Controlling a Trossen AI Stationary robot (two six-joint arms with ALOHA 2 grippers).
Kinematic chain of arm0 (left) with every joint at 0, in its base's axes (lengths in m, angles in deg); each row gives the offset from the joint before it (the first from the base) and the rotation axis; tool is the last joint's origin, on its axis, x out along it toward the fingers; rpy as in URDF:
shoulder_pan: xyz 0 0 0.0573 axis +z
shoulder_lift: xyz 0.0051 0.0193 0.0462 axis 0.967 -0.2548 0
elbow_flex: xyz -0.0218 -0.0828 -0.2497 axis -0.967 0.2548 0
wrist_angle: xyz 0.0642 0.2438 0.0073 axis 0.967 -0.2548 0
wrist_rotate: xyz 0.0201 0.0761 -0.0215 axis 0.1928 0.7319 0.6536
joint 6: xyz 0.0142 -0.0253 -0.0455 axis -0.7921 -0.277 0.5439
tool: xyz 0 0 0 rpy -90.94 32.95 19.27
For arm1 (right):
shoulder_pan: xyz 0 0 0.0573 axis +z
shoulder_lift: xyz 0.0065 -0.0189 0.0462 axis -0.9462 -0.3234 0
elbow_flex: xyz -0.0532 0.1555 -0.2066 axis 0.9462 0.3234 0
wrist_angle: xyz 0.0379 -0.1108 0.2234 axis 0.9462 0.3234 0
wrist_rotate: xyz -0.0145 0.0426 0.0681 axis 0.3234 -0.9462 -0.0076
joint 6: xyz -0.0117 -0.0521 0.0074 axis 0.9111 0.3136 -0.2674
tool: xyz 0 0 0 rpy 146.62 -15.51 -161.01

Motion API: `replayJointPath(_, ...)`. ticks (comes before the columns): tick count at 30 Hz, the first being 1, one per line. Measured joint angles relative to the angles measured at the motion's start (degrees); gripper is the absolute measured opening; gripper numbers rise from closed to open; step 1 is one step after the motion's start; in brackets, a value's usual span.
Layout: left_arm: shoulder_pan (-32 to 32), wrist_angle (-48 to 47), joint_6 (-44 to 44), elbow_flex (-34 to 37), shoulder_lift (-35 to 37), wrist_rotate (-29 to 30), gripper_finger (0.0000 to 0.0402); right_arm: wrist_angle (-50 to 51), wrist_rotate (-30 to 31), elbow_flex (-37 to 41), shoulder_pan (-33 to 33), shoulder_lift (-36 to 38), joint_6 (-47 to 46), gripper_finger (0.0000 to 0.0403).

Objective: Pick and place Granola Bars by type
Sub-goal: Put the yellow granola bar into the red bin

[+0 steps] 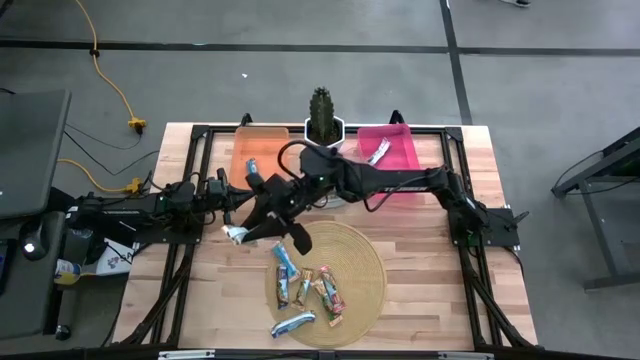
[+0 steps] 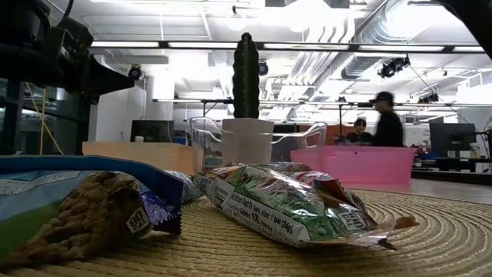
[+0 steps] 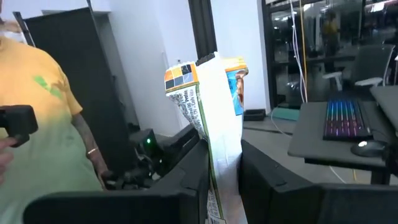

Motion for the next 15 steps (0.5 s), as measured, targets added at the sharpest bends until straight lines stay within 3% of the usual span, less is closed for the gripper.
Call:
replayJointPath(10,0.0,0.0,0.0,0.0,0.0,0.0,0.0001,-1.6,3.5,0.0,0.0,1.6,1.7,0.0057)
replayJointPath(15,0.0,0.0,0.0,0.0,0.0,0.0,0.0001,4.0,11.0,0.0,0.0,4.8,8.7,0.0057)
